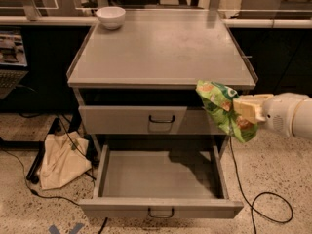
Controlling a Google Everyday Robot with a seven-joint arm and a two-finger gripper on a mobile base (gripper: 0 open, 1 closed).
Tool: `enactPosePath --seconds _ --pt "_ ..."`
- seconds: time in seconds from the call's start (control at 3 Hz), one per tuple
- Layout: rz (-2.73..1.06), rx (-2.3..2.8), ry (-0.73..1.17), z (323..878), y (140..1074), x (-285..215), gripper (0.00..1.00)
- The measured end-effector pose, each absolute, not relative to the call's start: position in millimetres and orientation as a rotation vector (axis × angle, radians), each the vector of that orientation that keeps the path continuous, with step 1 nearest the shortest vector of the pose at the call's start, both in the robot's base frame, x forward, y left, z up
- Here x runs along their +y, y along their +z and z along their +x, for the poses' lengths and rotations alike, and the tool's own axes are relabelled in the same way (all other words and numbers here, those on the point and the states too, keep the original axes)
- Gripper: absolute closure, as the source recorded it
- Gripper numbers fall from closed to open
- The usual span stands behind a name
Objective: Place green rice chip bag into middle drawer
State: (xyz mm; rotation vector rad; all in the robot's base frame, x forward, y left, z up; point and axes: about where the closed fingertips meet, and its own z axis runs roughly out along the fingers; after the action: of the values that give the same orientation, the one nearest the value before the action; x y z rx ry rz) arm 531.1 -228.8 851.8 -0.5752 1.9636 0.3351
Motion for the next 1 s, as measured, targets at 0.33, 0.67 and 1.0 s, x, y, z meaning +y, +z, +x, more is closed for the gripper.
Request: enactPosePath --seconds 0.33,0.67,1.0 --pt "-0.546 2.013 0.349 524 806 -229 1.00" --pt "-0.513 2.069 0.375 524 764 -233 1.00" --pt "-0.461 2.124 0.386 521 730 -243 1.00"
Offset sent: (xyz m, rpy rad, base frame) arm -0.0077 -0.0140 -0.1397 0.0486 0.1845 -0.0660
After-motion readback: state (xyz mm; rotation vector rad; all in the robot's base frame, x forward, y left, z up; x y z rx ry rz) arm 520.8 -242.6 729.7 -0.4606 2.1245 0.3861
